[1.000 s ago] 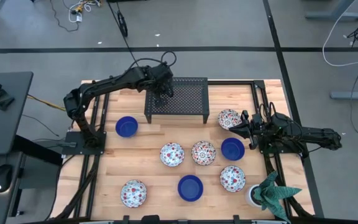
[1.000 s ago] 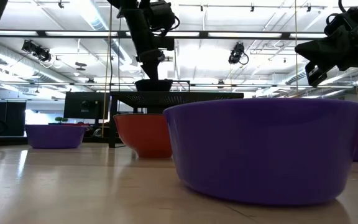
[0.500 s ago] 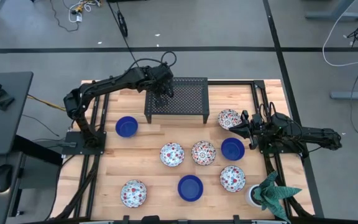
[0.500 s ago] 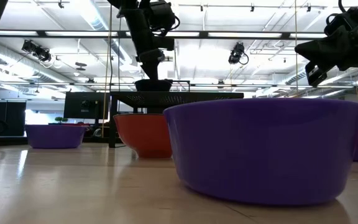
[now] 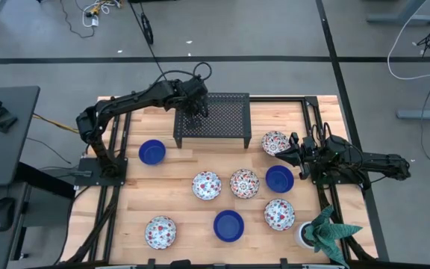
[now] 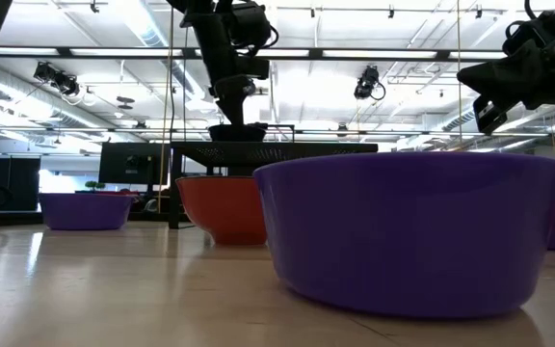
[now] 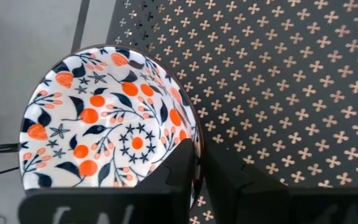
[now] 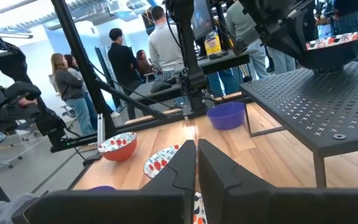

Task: Pick & Place Mini bowls
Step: Put the left black bowl on the shelf, then put the right blue bowl on the shelf

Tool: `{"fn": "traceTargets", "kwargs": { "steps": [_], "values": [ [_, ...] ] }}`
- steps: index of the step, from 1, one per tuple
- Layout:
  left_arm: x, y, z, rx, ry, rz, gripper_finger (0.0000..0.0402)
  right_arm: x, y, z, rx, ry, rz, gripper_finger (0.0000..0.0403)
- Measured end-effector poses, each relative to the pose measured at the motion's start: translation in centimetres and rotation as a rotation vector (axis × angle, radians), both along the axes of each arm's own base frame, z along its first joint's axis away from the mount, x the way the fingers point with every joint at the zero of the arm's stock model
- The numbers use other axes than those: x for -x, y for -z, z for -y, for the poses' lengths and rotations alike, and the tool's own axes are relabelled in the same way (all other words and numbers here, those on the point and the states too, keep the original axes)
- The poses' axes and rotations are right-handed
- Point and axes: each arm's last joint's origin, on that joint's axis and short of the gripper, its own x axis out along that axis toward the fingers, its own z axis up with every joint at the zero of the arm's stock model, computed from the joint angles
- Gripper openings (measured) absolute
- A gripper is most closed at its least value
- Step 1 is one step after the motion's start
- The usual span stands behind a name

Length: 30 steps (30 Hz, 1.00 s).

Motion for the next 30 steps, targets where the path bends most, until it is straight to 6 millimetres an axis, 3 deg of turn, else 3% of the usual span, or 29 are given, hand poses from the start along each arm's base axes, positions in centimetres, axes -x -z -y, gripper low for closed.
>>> {"fn": "traceTargets", "kwargs": {
  "steps": [18, 30],
  "values": [
    [-0.02, -0.01, 0.02, 0.007, 0.006, 0.003, 0.0049, 0.0, -0.01, 0.0, 0.0, 0.0, 0.0, 0.002],
    [-0.02, 0.0, 0.04, 0.007, 0.007, 0.003, 0.0151, 0.0, -0.01, 0.0, 0.0, 0.0, 0.0, 0.002]
  ]
}}
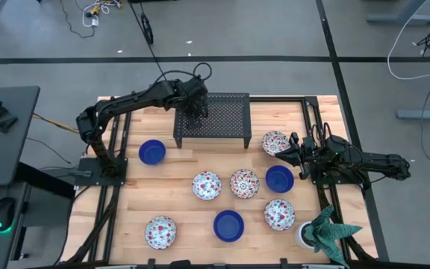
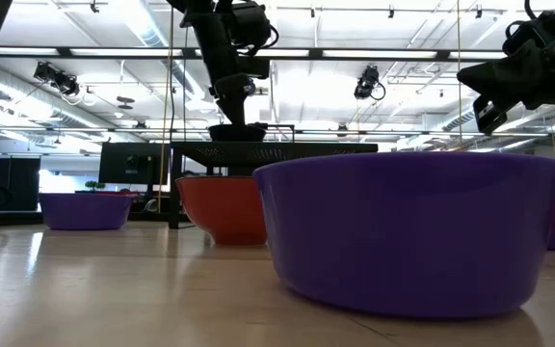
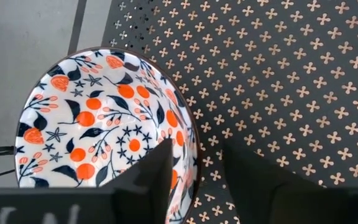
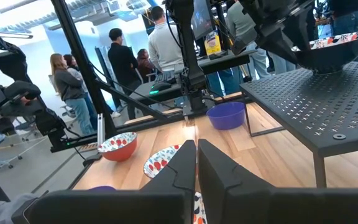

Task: Pick & Place Mini bowls
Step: Put the right blue bowl on the shelf

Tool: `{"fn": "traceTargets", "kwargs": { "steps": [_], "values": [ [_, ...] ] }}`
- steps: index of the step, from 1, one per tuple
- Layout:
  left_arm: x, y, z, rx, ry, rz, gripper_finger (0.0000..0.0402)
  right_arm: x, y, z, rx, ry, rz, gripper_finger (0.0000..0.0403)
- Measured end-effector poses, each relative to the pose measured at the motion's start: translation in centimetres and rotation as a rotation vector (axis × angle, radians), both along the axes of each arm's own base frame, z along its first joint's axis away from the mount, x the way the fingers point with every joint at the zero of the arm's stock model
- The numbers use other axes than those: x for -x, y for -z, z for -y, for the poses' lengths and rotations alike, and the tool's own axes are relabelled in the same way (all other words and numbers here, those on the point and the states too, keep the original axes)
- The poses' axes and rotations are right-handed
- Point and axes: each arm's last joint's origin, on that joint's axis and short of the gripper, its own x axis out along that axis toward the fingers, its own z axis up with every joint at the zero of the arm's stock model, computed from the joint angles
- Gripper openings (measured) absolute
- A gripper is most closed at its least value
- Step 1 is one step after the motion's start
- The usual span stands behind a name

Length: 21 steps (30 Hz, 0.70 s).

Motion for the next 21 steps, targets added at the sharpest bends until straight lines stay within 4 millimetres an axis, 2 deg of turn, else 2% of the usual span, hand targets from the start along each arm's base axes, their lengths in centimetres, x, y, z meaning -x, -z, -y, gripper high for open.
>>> {"fn": "traceTargets", "kwargs": {
  "steps": [8, 17, 21],
  "values": [
    [0.0, 0.0, 0.0, -0.001, 0.0, 0.0, 0.0191, 0.0, 0.0, 0.0, 0.0, 0.0, 0.0, 0.002],
    [0.1, -0.1, 0.0, -0.023, 0.006, -0.015, 0.0195, 0.0, 0.0, 0.0, 0.0, 0.0, 0.0, 0.002],
    [0.1, -1.1, 0.0, -0.026, 0.007, -0.011, 0.0195, 0.0, 0.0, 0.0, 0.0, 0.0, 0.0, 0.002]
  ]
}}
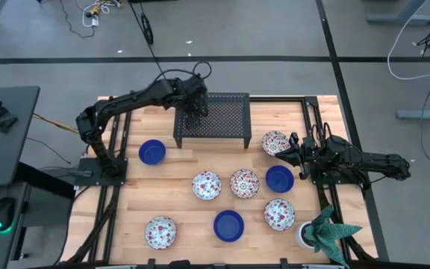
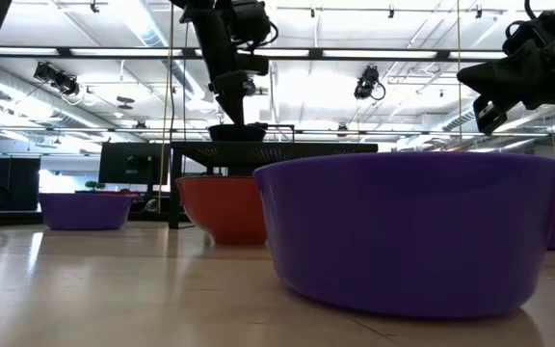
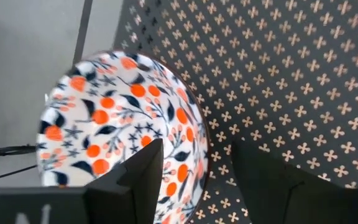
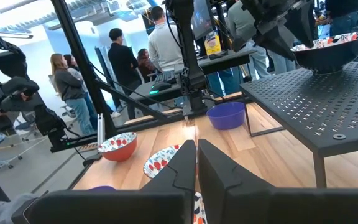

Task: Pick & Place Mini bowls
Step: Put the right blue bowl on the shelf

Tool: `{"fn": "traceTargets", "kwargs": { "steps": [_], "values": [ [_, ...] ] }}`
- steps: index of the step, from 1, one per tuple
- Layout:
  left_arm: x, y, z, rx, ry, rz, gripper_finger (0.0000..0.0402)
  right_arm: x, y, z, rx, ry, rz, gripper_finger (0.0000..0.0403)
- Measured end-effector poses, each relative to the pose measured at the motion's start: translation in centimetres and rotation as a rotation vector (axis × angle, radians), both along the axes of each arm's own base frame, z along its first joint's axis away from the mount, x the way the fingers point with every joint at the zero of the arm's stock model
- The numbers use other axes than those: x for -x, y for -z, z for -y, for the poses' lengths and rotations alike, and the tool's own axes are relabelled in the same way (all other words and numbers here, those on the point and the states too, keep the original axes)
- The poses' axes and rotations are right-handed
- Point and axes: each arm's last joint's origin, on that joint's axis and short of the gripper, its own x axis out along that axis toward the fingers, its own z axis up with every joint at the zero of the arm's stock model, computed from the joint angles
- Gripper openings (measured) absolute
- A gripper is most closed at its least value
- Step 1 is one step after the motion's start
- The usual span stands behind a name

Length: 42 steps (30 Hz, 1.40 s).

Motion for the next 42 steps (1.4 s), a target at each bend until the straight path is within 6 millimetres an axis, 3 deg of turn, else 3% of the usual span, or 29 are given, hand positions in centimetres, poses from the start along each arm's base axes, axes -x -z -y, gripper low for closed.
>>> {"fn": "traceTargets", "kwargs": {
  "steps": [7, 12, 18, 23, 30, 36, 42],
  "values": [
    [0.2, -3.4, 0.1, -0.006, 0.004, 0.042, 0.0195, 0.0, 0.0, 0.0, 0.0, 0.0, 0.0, 0.002],
    [1.1, -7.4, 0.7, 0.038, 0.038, 0.167, 0.0195, 0.0, 0.0, 0.0, 0.0, 0.0, 0.0, 0.002],
    [4.8, -12.5, 2.1, 0.08, 0.107, 0.409, 0.0194, 0.0, 0.0, 0.0, 0.0, 0.0, 0.0, 0.002],
    [8.8, -14.6, 4.4, 0.059, 0.134, 0.58, 0.018, 0.0, 0.0, 0.0, 0.0, 0.0, 0.0, 0.002],
    [13.7, -12.8, 8.2, 0.046, 0.167, 0.76, 0.0158, 0.0, 0.0, 0.0, 0.0, 0.0, 0.0, 0.002],
    [16.4, -8.9, 11.5, 0.125, 0.214, 0.882, 0.0145, 0.0, 0.0, 0.0, 0.0, 0.0, 0.0, 0.002],
    [17.4, -4.1, 13.9, 0.189, 0.295, 1.042, 0.0134, 0.0, 0.0, 0.0, 0.0, 0.0, 0.0, 0.002]
  ]
}}
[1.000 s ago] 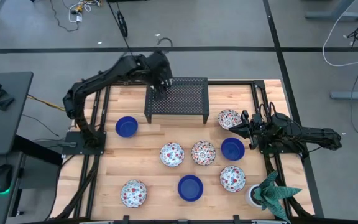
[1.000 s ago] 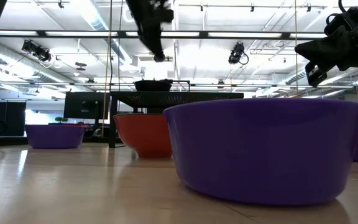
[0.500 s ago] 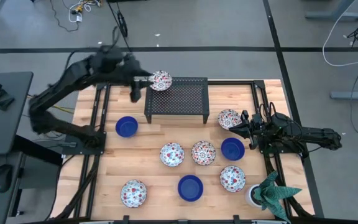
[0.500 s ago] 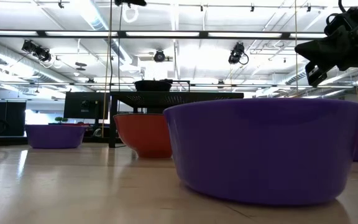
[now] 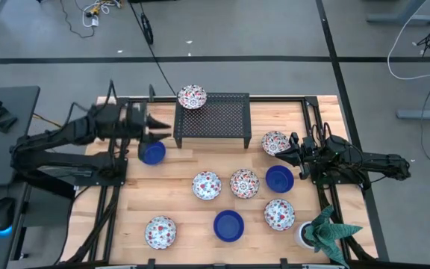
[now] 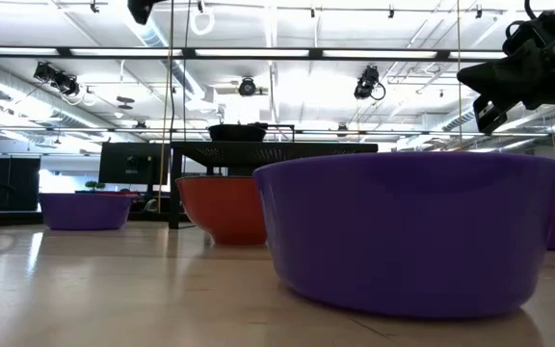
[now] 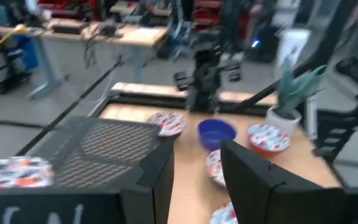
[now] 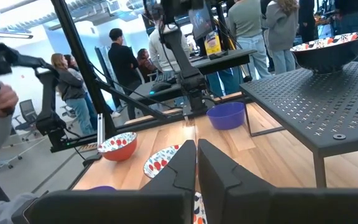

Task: Pick & Place Mini bowls
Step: Put the right blue bowl on the shelf

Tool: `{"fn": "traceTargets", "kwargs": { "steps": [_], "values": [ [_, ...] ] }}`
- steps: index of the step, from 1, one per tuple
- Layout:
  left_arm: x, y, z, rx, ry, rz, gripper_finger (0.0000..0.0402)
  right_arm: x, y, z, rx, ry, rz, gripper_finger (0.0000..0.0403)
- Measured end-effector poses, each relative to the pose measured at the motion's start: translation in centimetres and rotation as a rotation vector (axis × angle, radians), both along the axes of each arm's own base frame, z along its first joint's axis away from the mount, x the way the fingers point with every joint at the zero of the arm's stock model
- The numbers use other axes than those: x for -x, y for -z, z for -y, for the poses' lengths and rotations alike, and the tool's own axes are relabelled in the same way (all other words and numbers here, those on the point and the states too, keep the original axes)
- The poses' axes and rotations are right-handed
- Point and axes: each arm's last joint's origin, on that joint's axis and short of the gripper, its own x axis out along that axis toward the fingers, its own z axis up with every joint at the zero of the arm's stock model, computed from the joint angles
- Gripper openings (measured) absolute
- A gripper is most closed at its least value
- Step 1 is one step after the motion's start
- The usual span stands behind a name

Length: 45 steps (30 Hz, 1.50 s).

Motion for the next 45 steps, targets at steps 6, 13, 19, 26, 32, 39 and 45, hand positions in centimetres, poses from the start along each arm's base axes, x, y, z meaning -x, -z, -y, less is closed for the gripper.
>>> {"fn": "traceTargets", "kwargs": {
  "steps": [6, 13, 19, 26, 32, 39, 45],
  "values": [
    [0.1, 5.0, 1.7, 0.041, 0.047, 0.097, 0.0124, 0.0, 0.0, 0.0, 0.0, 0.0, 0.0, 0.002],
    [-0.2, 9.4, 3.7, 0.068, 0.097, 0.184, 0.0115, 0.0, 0.0, 0.0, 0.126, 0.007, 0.007, 0.002],
    [0.4, 13.3, 4.7, 0.073, 0.086, 0.223, 0.0115, 0.0, -0.4, 0.2, 0.166, 0.087, 0.045, 0.002],
    [1.5, 16.9, 5.2, 0.125, 0.096, 0.22, 0.0115, 0.2, -1.6, 0.4, 0.111, 0.158, 0.17, 0.002],
    [1.8, 17.5, 5.7, 0.126, 0.121, 0.206, 0.0115, 0.4, -2.4, 0.5, -0.015, 0.165, 0.252, 0.002],
    [1.9, 17.7, 6.1, 0.102, 0.144, 0.204, 0.0115, 0.6, -4.0, 0.1, -0.223, 0.082, 0.417, 0.002],
    [2.0, 17.6, 6.3, 0.104, 0.144, 0.204, 0.0115, -0.5, -4.9, -1.4, -0.167, 0.01, 0.496, 0.002]
  ]
}}
